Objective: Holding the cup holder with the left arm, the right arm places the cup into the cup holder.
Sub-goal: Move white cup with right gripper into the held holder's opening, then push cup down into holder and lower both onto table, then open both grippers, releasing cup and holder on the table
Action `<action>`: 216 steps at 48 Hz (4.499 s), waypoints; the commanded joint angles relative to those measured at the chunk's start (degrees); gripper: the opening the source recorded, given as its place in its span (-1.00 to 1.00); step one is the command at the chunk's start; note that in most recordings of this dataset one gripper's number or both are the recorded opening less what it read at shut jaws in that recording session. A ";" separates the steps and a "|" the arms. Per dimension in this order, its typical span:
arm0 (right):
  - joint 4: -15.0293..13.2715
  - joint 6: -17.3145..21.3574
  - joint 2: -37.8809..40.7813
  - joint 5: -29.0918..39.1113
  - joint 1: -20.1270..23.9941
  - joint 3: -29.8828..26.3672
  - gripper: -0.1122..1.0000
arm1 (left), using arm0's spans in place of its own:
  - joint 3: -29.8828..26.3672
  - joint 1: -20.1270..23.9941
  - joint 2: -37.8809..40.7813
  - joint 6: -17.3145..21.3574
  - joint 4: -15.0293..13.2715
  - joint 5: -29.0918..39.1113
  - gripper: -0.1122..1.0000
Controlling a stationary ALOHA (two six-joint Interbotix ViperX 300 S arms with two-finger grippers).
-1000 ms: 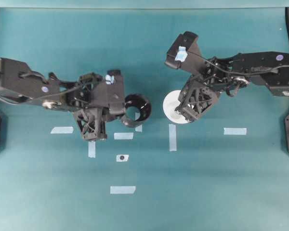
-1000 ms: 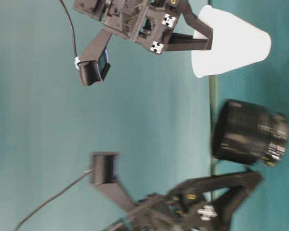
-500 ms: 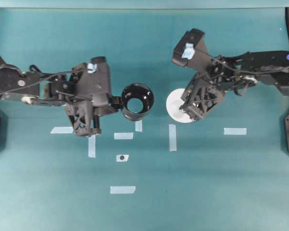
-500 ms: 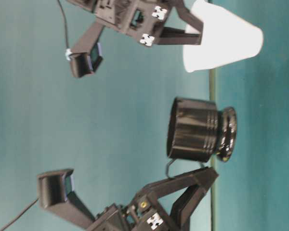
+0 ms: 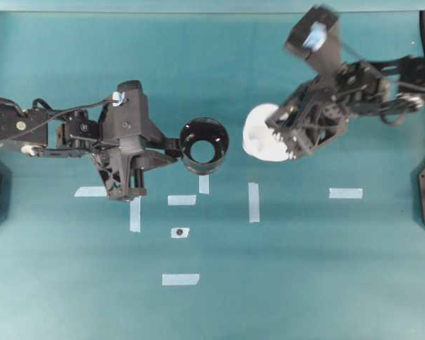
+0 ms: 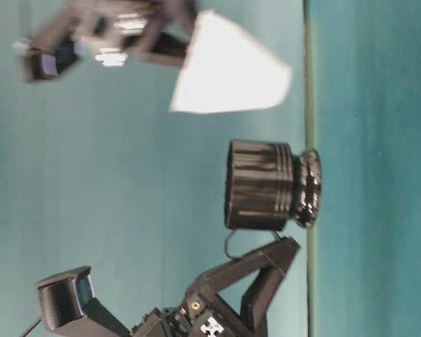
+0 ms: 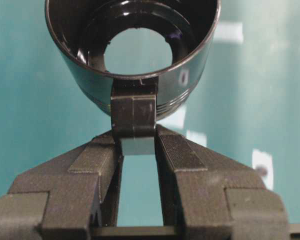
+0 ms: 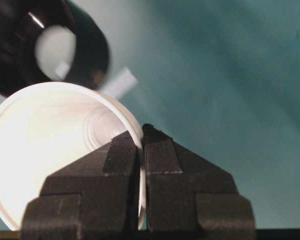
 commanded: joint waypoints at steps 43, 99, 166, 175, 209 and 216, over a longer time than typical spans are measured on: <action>-0.18 0.44 5.63 -4.57 3.16 -8.88 -0.75 | -2.29 -0.53 1.14 0.18 0.26 -3.52 -0.38; -0.88 0.26 10.37 -0.70 3.16 -10.02 -0.63 | -1.67 -1.32 1.41 0.26 0.18 -6.59 -0.38; -4.22 0.35 4.57 2.37 3.60 -8.17 0.67 | 6.68 -3.08 9.67 -0.53 0.18 -28.92 -0.38; -4.13 0.44 4.66 2.37 3.60 -7.38 0.67 | 5.19 -3.08 12.13 -0.53 0.18 -29.97 -0.38; -3.60 0.62 5.27 2.02 3.60 -5.89 0.67 | 1.49 -3.08 19.69 -1.23 0.18 -31.03 -0.38; -3.43 0.62 5.80 1.85 3.60 -5.89 0.67 | 2.29 -3.08 19.34 -1.85 0.18 -30.85 -0.38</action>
